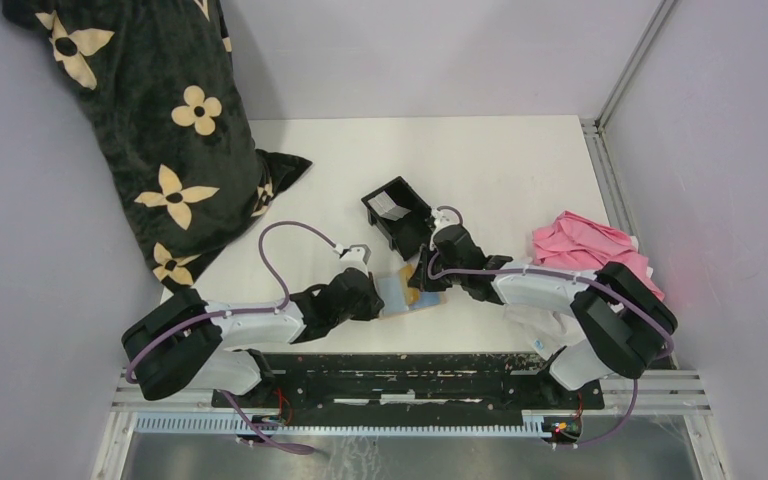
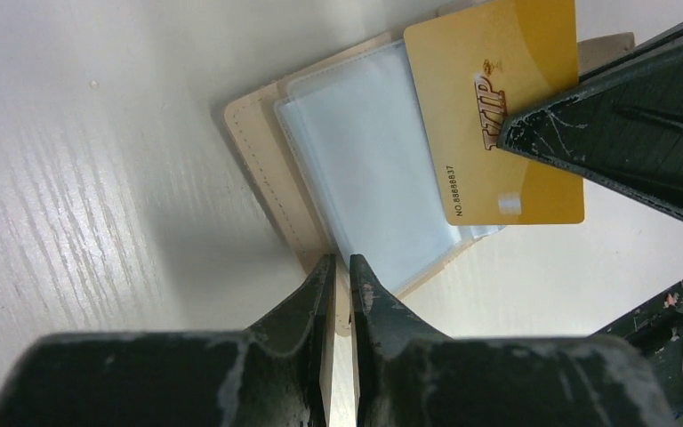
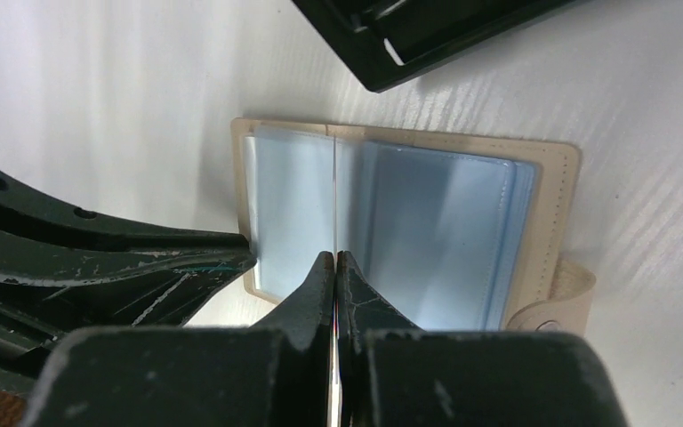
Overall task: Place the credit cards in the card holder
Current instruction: Insert the credit card into the card holder.
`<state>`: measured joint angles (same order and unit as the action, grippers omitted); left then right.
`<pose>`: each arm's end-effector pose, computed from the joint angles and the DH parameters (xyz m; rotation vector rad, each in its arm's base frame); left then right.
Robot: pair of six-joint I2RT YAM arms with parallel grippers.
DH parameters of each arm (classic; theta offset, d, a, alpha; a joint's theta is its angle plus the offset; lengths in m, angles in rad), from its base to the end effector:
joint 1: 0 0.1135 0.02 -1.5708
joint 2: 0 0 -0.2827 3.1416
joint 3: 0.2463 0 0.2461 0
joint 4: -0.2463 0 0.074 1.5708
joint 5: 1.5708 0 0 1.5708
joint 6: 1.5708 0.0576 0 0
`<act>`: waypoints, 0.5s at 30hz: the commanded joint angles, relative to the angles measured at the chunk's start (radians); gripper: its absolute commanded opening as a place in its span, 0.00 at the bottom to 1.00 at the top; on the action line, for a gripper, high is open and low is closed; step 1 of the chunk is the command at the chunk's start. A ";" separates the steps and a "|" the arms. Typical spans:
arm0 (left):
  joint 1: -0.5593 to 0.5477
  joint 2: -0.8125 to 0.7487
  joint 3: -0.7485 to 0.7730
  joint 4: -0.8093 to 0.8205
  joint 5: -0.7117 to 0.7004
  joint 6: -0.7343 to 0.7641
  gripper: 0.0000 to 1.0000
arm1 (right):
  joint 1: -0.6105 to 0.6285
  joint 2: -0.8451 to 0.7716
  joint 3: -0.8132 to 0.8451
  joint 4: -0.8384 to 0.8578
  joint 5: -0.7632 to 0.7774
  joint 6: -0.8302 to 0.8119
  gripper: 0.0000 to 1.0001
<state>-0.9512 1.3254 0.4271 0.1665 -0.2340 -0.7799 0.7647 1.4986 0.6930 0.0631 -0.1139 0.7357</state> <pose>0.1524 -0.1906 0.1515 0.0786 2.3589 -0.6208 0.2155 0.2158 0.1762 -0.0980 2.4766 0.8459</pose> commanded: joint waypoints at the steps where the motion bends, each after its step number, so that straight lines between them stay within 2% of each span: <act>1: -0.006 -0.012 -0.011 0.033 -0.023 0.031 0.17 | -0.022 0.012 -0.026 0.108 -0.030 0.040 0.01; 15: -0.005 0.027 -0.013 0.054 -0.010 0.028 0.17 | -0.058 0.068 -0.088 0.204 -0.078 0.068 0.01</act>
<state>-0.9512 1.3376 0.4175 0.1802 -0.2337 -0.7799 0.7143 1.5463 0.6270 0.2039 -0.1822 0.7933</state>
